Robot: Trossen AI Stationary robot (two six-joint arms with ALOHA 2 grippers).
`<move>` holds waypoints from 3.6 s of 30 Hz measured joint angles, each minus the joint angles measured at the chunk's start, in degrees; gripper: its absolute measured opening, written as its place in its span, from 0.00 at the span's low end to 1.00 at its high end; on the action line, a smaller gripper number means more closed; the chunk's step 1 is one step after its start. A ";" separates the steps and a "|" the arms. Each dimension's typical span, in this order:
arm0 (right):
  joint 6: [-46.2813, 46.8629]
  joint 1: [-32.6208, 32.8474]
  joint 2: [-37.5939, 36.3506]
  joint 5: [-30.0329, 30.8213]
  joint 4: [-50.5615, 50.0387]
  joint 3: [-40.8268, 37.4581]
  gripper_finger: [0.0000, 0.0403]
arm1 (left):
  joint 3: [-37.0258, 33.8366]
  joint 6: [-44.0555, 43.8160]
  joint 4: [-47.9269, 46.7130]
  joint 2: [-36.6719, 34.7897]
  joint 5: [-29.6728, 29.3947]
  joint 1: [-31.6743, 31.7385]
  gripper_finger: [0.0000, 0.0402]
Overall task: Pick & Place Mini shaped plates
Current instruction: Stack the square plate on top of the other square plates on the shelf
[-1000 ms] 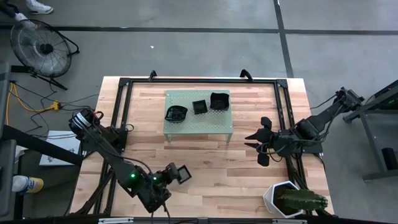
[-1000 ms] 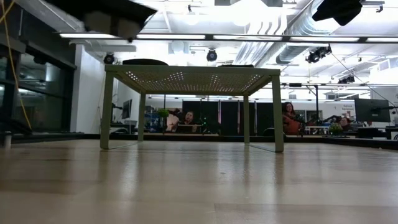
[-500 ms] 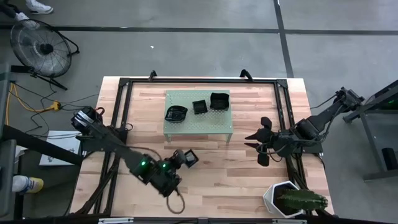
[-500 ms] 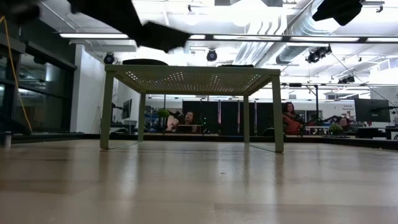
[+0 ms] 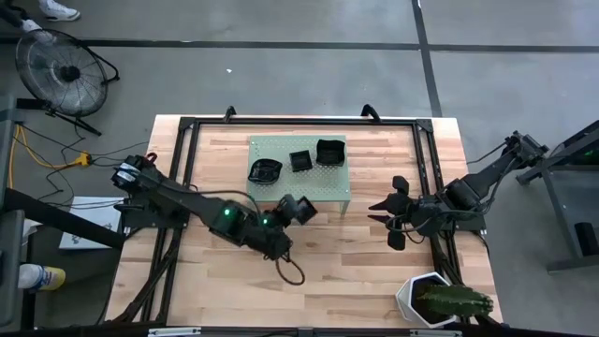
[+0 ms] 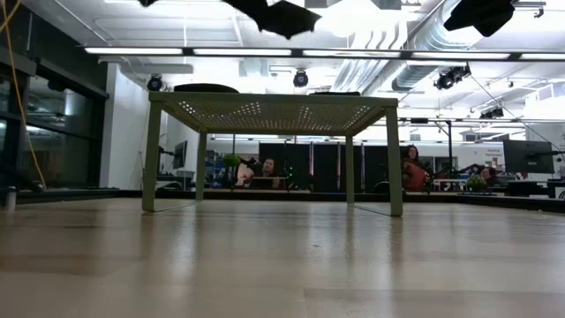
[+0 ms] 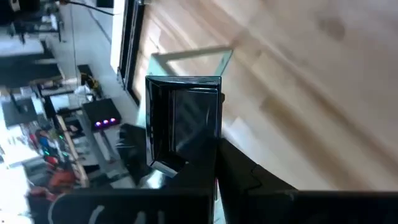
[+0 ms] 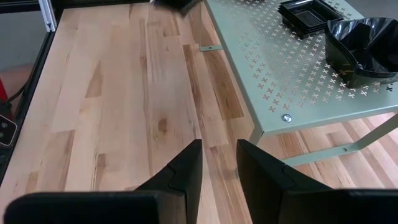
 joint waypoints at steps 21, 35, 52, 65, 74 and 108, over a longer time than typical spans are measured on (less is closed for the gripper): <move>-0.31 0.00 0.00 0.02 -0.22 0.01 0.23 | 13.22 27.04 -19.48 0.00 21.15 23.26 0.00; -0.04 -0.01 0.01 0.22 -0.18 0.01 0.23 | 13.22 37.39 -16.77 0.00 34.86 36.84 0.00; 2.54 -0.01 0.01 0.25 -0.18 0.01 0.23 | 13.11 40.69 -14.59 0.00 47.09 43.94 0.00; 2.54 -0.01 0.02 0.26 -0.17 0.01 0.23 | 8.44 43.45 -11.37 0.04 46.65 43.87 0.00; 2.80 0.00 0.02 0.28 -0.16 0.01 0.23 | 8.37 43.86 -10.20 0.39 47.15 43.85 0.00; 2.69 -0.01 0.02 0.25 -0.16 0.01 0.23 | 8.33 43.89 -9.81 3.56 45.68 43.78 0.00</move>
